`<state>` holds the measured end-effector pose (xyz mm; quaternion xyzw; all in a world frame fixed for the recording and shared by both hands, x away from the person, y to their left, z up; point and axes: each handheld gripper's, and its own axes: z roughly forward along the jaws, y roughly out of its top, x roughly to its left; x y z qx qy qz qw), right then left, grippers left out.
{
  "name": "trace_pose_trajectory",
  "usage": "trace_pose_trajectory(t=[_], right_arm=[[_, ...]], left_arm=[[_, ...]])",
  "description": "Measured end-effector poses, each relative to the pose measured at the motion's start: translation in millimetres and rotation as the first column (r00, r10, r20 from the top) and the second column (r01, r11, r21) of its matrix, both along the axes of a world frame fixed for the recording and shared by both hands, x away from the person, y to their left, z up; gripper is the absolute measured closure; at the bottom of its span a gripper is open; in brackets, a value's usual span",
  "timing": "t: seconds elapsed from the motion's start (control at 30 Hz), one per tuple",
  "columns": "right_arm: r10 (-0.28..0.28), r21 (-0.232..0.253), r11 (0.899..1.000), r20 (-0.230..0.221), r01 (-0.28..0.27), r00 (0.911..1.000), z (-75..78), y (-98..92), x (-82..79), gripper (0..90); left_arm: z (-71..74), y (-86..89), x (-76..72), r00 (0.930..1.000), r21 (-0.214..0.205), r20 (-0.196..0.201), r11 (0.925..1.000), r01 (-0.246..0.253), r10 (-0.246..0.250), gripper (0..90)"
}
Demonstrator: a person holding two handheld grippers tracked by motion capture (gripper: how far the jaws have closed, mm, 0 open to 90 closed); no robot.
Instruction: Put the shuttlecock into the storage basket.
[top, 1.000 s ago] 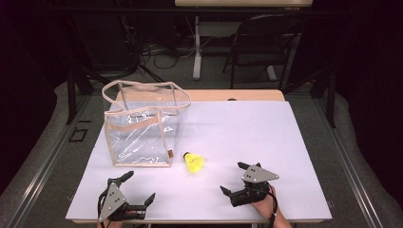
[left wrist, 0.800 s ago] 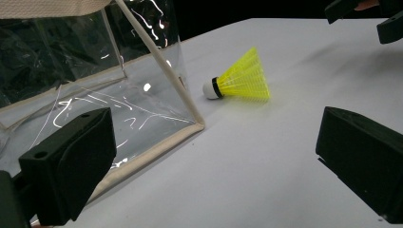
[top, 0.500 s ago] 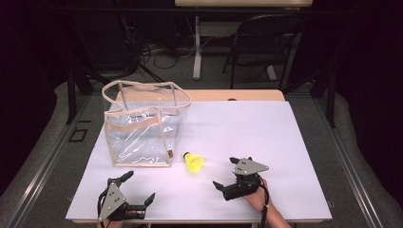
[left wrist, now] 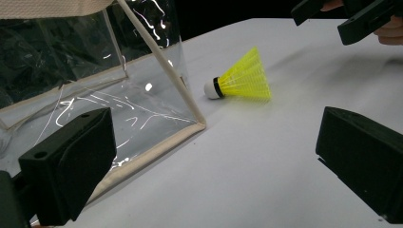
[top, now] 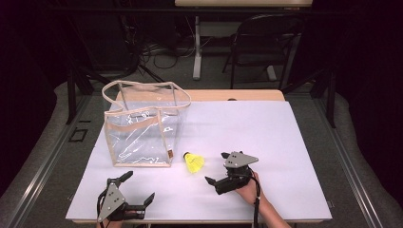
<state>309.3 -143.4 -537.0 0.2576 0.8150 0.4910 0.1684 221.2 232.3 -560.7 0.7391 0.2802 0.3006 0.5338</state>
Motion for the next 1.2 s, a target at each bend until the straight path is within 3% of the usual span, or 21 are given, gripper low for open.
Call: trace_pose_trajectory(t=[0.83,1.0,1.2], right_arm=[[0.022,-0.047,0.999,-0.066,-0.025,0.9976,-1.9,29.0,29.9,0.0],[0.022,-0.061,0.998,-0.058,-0.025,0.9981,-0.7,33.6,34.5,3.5],[0.027,-0.084,0.996,-0.051,-0.031,0.9983,-0.3,38.9,38.9,14.1]], left_arm=[[0.2,0.9,-0.3,1.0000,0.000,0.002,1.0000,0.000,0.000,0.0],[0.3,1.3,-0.4,1.0000,0.001,0.003,1.0000,0.000,0.000,0.0],[0.4,1.5,-0.5,1.0000,-0.001,0.004,1.0000,0.001,-0.001,0.0]])
